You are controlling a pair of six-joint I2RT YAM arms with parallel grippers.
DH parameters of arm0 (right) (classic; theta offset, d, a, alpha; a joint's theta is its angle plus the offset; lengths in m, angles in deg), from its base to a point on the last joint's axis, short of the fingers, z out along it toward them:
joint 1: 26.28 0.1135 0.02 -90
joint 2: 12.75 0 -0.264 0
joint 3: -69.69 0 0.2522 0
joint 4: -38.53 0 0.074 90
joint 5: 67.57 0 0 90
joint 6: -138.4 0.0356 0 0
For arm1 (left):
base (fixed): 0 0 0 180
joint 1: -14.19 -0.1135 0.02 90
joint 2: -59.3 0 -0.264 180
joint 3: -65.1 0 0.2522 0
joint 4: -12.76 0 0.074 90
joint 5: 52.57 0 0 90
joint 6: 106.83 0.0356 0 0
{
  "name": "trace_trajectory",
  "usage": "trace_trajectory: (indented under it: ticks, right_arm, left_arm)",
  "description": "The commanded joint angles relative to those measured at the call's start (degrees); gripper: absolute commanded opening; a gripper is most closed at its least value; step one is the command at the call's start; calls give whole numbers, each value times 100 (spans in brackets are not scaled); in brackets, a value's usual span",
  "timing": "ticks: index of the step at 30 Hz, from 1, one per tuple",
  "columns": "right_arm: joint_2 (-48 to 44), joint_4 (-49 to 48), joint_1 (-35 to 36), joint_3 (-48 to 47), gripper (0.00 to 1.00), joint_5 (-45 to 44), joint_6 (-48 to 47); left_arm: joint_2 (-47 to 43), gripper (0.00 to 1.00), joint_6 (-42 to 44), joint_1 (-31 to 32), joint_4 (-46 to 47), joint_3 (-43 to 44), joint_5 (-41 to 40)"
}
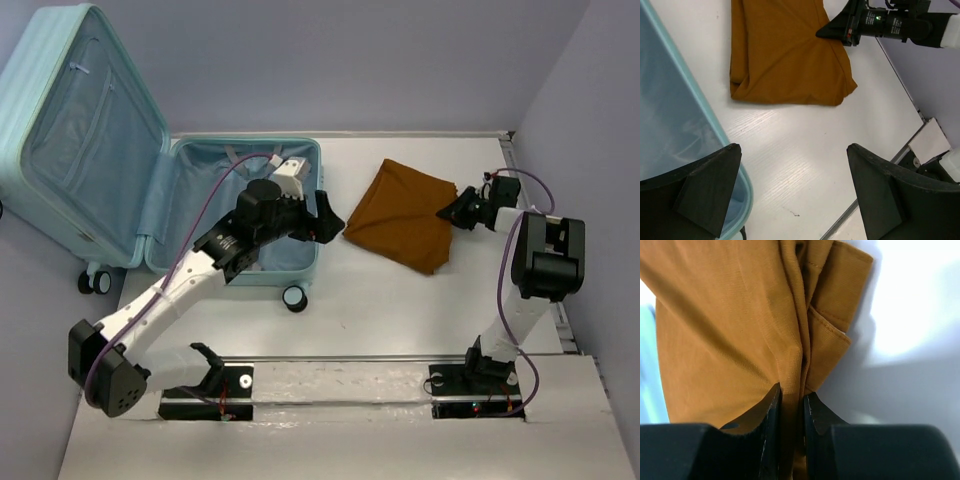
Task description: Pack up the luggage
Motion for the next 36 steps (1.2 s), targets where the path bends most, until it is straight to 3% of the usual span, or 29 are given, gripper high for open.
trace_trajectory:
  ticks: [1,7,14,18,28,34,36]
  right_arm:
    - [-1159,176,60,1486,7,-314,-393]
    - [-2372,176,60,2236,7,-375,-534]
    - [-2348,2,60,2245,7,-200,-516]
    - [-2400,-43,8,2272,7,-183,-490]
    - [-2260,-307,-45,2316,7,-33,-358]
    - [-2216,-403,-45,2324,7,2,-306]
    - [-2154,-474,-45,2333,7,55,-270]
  left_arm:
    - [832,99,11,647,-58,915,-420]
    - [2301,99,134,1027,-551,2137,-1010]
    - [5076,99,600,1045,-2009,4815,-1368]
    - [5851,99,495,887,-2177,5320,-1591]
    - [6759,99,494,667,-2116,5321,-1582]
    - [7032,99,188,606,-1240,4680,6]
    - [7049,94,12,614,-870,4206,658]
